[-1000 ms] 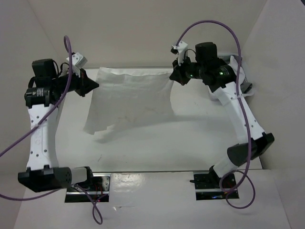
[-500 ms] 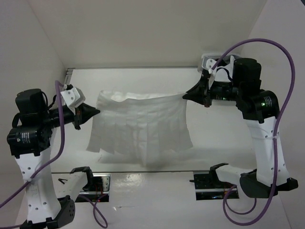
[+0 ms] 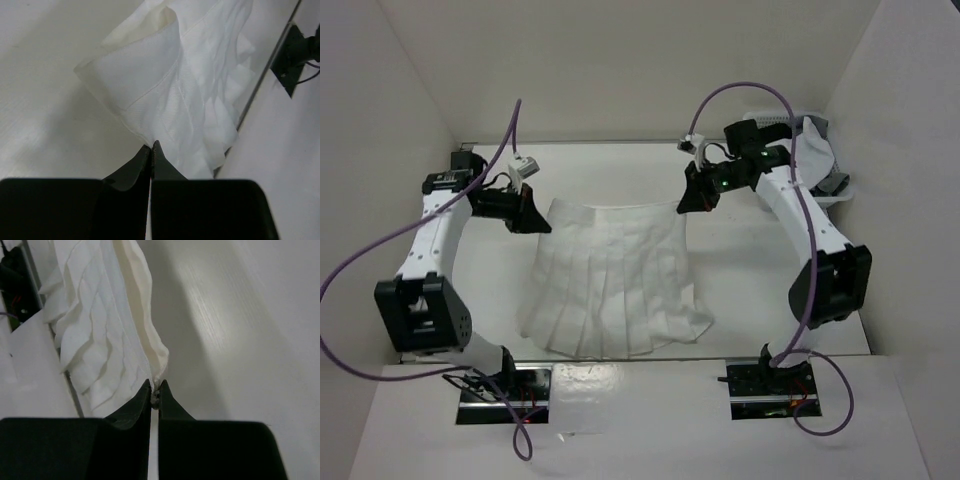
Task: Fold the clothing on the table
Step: Flatten the skirt out
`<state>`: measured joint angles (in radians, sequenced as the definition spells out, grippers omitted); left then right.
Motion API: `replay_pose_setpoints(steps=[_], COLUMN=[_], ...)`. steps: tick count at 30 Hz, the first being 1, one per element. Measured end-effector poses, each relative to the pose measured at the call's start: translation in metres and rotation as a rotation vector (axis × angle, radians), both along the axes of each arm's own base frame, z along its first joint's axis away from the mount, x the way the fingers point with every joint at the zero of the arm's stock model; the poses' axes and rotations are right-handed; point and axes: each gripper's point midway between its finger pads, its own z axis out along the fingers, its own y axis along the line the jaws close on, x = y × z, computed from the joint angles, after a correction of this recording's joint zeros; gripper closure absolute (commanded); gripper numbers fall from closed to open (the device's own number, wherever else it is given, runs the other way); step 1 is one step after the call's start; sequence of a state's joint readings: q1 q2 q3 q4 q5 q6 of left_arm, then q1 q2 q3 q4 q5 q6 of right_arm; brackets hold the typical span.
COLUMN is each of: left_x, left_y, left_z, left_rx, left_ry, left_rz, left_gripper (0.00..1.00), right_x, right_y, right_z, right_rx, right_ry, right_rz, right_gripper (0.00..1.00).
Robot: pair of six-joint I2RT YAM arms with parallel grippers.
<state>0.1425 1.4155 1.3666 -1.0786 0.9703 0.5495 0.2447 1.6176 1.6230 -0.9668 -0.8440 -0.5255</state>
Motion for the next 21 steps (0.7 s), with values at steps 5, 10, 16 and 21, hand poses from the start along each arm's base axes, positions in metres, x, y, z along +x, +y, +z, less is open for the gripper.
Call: replay_pose_setpoints(steps=[5, 10, 16, 21], left_x=[0.073, 0.135, 0.17, 0.185], left_y=[0.015, 0.022, 0.015, 0.011], left_z=[-0.055, -0.083, -0.109, -0.12], left_rx=[0.033, 0.055, 0.069, 0.096], left_ry=[0.087, 0.063, 0.057, 0.061], left_rz=[0.017, 0.035, 0.039, 0.084], left_gripper=[1.0, 1.0, 0.49, 0.07], right_x=[0.053, 0.112, 0.168, 0.214], right_y=[0.002, 0.004, 0.002, -0.015], right_z=[-0.059, -0.095, -0.119, -0.116], right_rx=[-0.074, -0.137, -0.198, -0.27], right_ry=[0.049, 0.021, -0.022, -0.085], right_rz=[-0.065, -0.125, -0.207, -0.393], right_gripper=[1.0, 1.0, 0.31, 0.12])
